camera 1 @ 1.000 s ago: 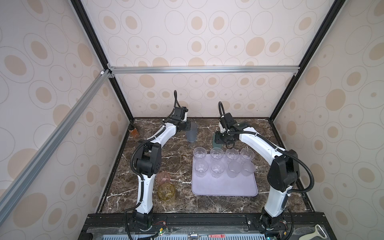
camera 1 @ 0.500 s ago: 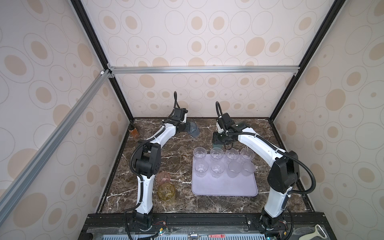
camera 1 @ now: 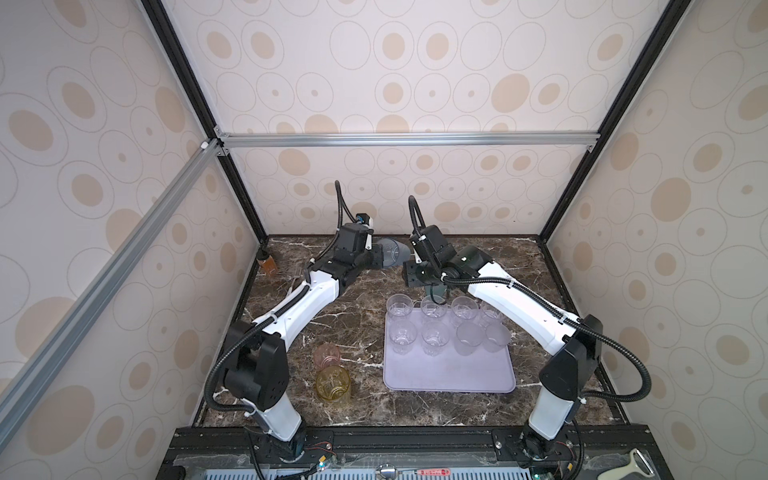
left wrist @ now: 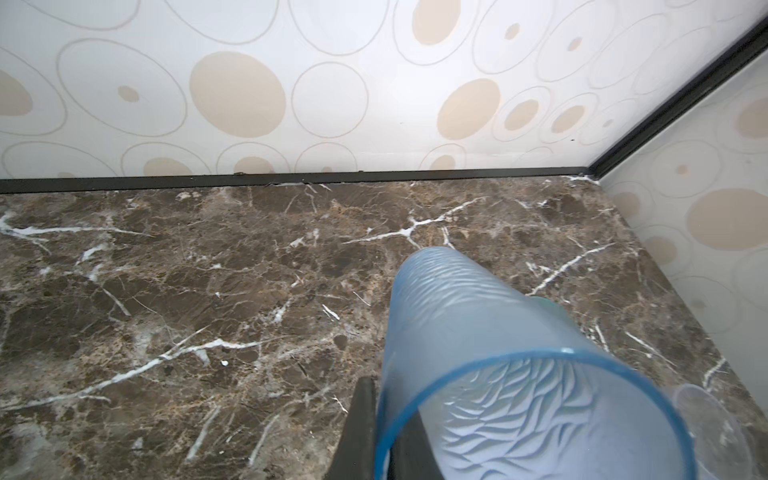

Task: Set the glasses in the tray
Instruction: 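Lift the blue glass toward the right gripper while the right gripper reaches for it, then close the right gripper on the blue glass while the left gripper releases it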

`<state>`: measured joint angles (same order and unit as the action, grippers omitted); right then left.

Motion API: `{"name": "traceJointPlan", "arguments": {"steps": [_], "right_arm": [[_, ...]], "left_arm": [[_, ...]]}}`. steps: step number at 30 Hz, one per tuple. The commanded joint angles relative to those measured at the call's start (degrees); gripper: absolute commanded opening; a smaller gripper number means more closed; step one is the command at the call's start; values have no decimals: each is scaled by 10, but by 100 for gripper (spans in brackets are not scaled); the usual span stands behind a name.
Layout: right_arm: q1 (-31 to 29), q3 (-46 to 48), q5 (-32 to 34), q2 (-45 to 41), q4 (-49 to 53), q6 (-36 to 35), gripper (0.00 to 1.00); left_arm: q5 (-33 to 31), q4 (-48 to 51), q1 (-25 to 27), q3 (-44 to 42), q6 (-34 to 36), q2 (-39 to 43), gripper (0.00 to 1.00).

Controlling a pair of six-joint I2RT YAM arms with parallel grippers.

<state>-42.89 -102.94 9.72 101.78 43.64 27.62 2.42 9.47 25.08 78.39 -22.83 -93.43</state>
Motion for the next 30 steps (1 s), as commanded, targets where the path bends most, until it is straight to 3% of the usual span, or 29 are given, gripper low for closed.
{"name": "traceJointPlan", "arguments": {"steps": [1, 15, 24, 30], "right_arm": [[-18, -16, 62, -23, -27, 0, 54], [-45, -33, 174, 3, -51, -30, 48], [-75, -44, 265, 22, -55, -81, 26], [-76, -39, 282, 25, -53, -85, 18]], "left_arm": [[-38, -48, 16, -34, -46, 40, 0], [-74, -71, 83, -97, -104, 117, 0], [-83, -142, 115, -129, -169, 136, 2], [-82, -148, 130, -118, -179, 135, 3]]}}
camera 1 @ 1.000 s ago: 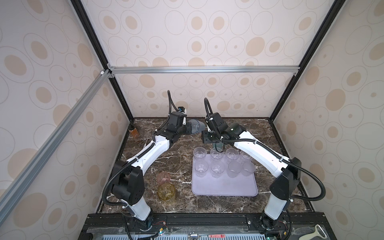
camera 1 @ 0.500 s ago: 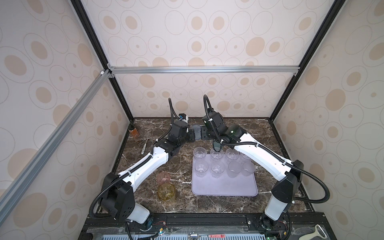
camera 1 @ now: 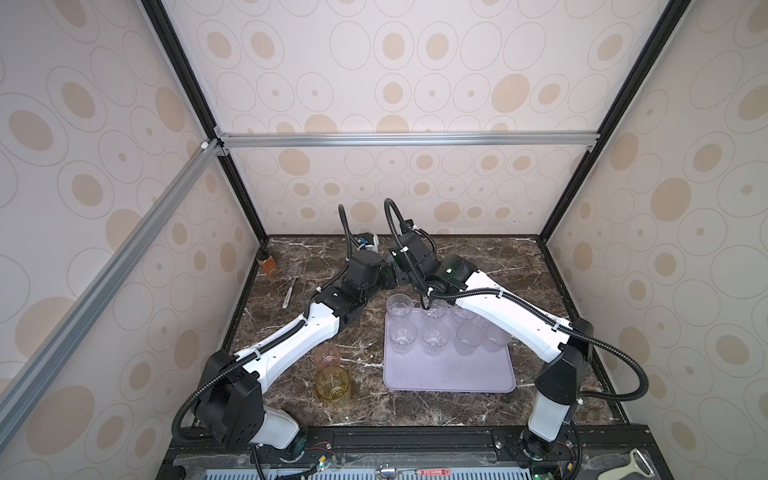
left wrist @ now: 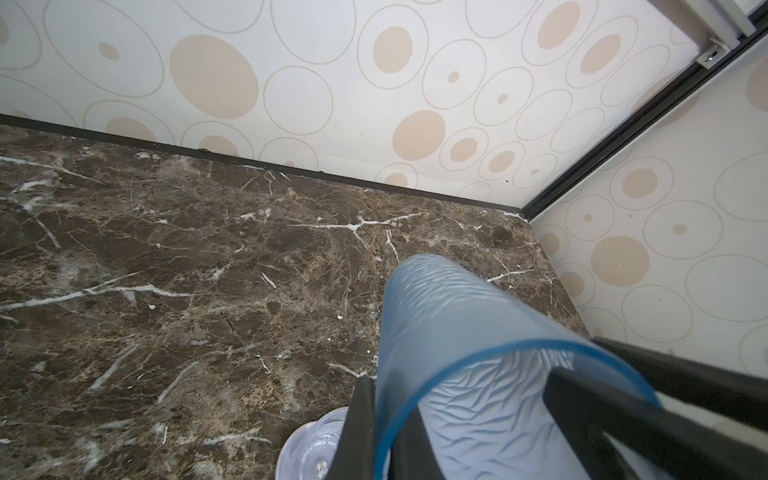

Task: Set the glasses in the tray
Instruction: 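Close the right gripper on the blue glass while the left gripper releases it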

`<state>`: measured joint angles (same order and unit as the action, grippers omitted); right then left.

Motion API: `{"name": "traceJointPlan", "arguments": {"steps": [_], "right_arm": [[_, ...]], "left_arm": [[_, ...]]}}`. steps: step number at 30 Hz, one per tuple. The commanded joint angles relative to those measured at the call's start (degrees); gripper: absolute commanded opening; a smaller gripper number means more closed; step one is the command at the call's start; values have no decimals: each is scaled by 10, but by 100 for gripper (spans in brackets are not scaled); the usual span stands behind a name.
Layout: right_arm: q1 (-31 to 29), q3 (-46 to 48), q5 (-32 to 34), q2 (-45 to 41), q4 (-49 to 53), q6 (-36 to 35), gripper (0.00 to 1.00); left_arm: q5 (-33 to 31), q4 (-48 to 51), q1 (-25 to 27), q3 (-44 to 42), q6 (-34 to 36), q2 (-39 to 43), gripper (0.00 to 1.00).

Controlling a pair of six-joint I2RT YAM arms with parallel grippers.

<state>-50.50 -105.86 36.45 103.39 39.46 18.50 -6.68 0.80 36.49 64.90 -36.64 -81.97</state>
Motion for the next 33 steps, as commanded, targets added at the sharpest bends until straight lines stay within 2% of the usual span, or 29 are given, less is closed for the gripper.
{"name": "traceJointPlan", "arguments": {"steps": [1, 3, 7, 12, 14, 19, 24, 33], "right_arm": [[0, -10, 14, 10, -11, 5, 18], [-1, -10, 14, 12, -11, 7, 16], [0, -9, 10, 14, -9, 7, 7], [-1, -6, 9, 11, -7, 5, 0], [-1, -1, 10, 6, -10, 7, 0], [-1, -3, 9, 7, -17, 7, 0], [-1, -20, 10, 17, -11, 3, 0], [0, -32, 12, 30, -12, -2, 0]], "left_arm": [[7, -61, 18, 17, -41, 21, 3], [8, -60, 19, 17, -41, 19, 3], [8, -60, 20, 14, -39, 21, 5], [-8, -43, 20, 21, -20, 27, 17], [-11, -39, 20, 22, -16, 30, 23], [-3, -39, 20, 24, -13, 38, 28], [4, -33, 19, 29, -2, 44, 38], [-19, -18, 20, 29, 28, 66, 54]]}}
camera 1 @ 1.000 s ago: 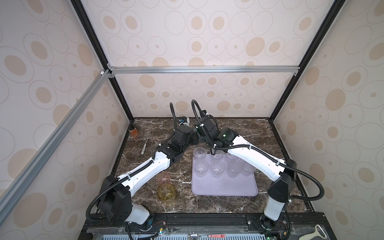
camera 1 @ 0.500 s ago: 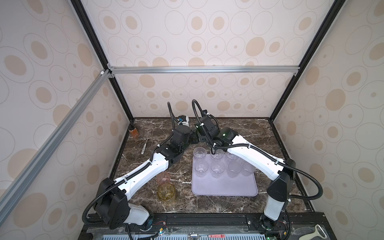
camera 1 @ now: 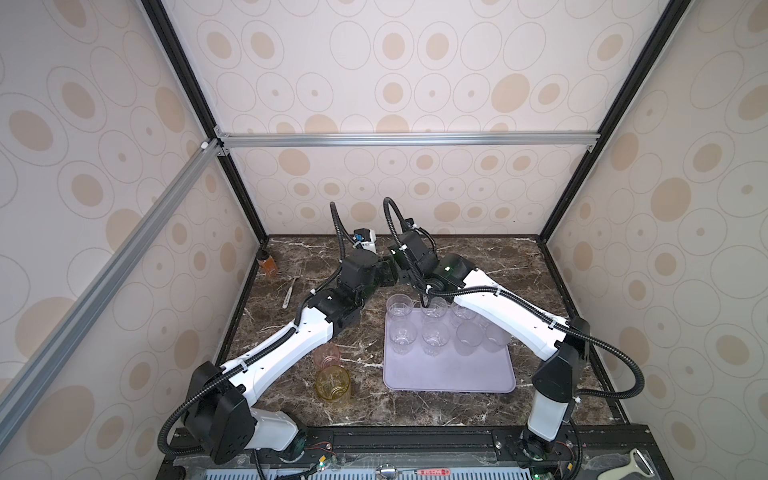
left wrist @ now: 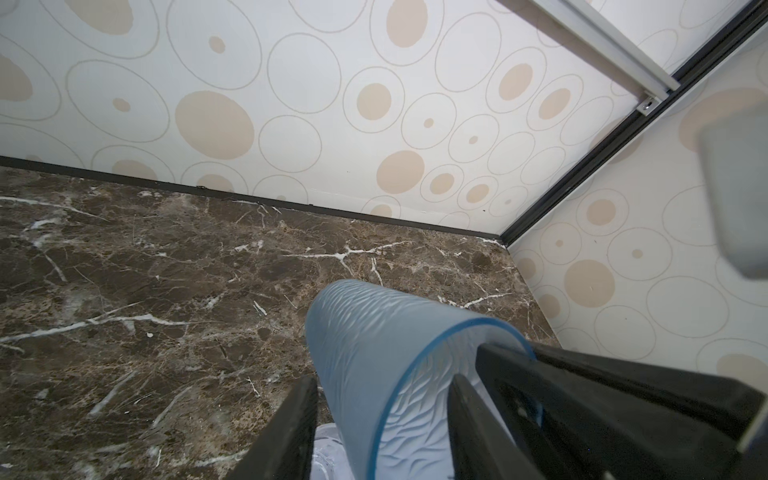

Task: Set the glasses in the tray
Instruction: 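Close the right gripper on the blue glass while the left gripper releases it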

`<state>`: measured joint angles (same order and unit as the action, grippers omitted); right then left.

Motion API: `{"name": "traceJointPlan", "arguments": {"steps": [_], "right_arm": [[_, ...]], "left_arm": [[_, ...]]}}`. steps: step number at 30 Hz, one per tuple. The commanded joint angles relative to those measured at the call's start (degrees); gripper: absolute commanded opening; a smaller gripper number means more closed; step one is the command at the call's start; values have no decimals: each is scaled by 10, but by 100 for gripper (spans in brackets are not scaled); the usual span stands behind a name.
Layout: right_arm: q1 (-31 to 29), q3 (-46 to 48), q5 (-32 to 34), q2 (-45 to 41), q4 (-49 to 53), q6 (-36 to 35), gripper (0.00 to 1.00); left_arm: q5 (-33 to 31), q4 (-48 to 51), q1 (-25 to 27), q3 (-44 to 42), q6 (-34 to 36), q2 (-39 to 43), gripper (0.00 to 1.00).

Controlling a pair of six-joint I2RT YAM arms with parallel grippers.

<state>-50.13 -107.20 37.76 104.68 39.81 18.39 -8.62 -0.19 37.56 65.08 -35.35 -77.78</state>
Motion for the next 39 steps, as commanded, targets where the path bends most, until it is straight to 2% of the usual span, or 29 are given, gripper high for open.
{"name": "traceJointPlan", "arguments": {"steps": [1, 14, 26, 32, 39], "right_arm": [[-4, -22, -2, 18, -15, 0, 0], [-4, -25, -14, 24, -8, 5, 0], [0, -31, -26, 6, 8, 4, 0], [0, -39, -37, 9, 18, 6, 0], [-1, -56, -76, -1, 63, 21, 0]], "left_arm": [[-5, -6, 9, 27, 19, 26, 55], [-65, 1, 3, 21, 75, 47, 66], [-98, 13, -26, 13, 120, 78, 68], [-58, -22, -41, -13, 134, 105, 68], [-77, 11, -64, -17, 147, 96, 68]]}}
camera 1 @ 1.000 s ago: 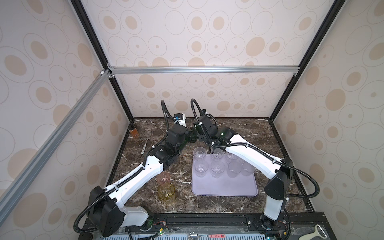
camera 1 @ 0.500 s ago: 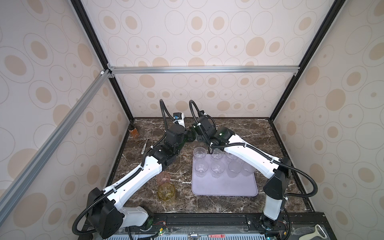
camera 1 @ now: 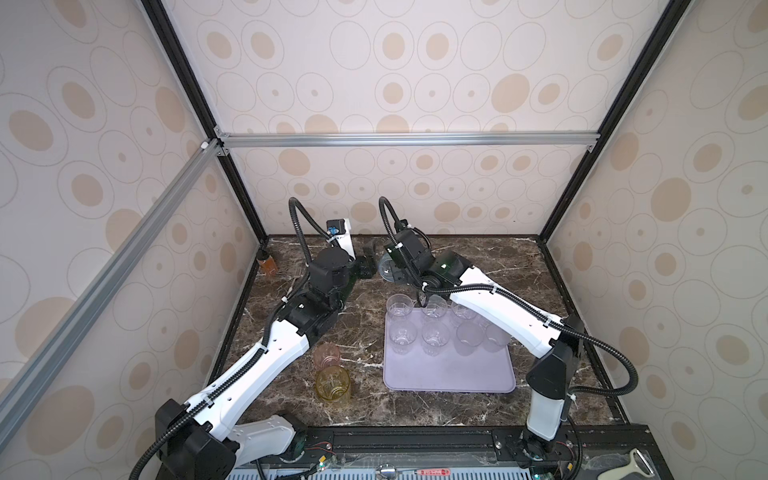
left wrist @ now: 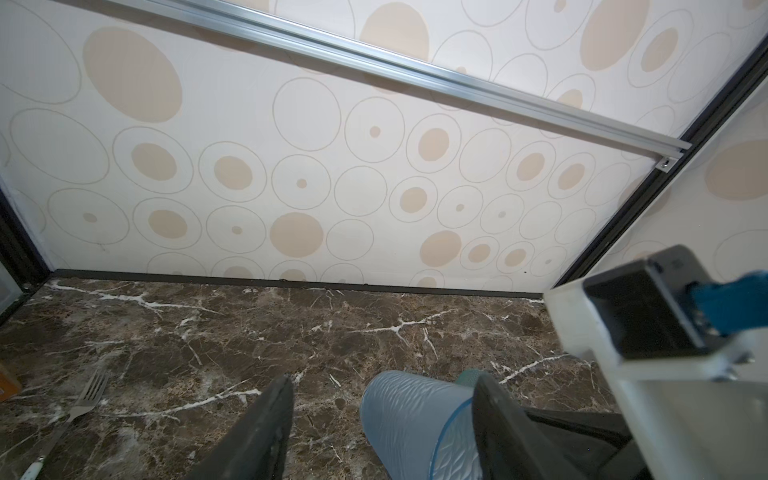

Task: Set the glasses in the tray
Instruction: 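Close the right gripper on the blue glass while the left gripper releases it, then lower the blue glass onto the tray's near edge with the right gripper while left withdraws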

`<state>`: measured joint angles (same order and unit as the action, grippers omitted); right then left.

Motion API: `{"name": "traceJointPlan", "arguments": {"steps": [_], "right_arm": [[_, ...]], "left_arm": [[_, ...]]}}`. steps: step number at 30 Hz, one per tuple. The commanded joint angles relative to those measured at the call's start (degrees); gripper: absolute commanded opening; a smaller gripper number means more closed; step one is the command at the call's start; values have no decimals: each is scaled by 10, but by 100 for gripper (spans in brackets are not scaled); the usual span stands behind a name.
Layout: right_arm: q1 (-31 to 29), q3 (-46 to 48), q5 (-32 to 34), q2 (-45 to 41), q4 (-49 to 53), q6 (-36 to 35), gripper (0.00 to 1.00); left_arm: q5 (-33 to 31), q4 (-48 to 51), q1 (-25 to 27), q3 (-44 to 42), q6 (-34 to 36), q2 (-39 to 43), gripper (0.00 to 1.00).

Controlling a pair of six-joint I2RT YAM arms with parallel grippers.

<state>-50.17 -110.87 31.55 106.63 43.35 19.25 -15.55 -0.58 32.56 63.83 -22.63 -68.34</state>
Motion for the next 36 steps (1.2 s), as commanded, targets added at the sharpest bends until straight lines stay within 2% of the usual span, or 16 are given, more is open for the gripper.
{"name": "traceJointPlan", "arguments": {"steps": [1, 6, 10, 18, 25, 36], "right_arm": [[0, -20, -21, -25, 39, 13, 0], [4, -20, -62, -54, 91, 25, 0], [16, -9, -119, -76, 119, 38, 0], [24, -6, -192, -109, 176, 43, 0], [22, 45, -250, -148, 212, 64, 0], [-21, 132, -258, -203, 243, 114, 0]], "left_arm": [[-7, 15, -19, -10, 19, 6, 68], [-6, 19, -35, -30, 24, 22, 68], [-3, 29, -37, -36, 28, 30, 68], [16, 49, -36, -65, 22, 49, 68], [49, 59, -36, -94, 1, 66, 68], [48, 62, -17, -146, -15, 86, 68]]}}
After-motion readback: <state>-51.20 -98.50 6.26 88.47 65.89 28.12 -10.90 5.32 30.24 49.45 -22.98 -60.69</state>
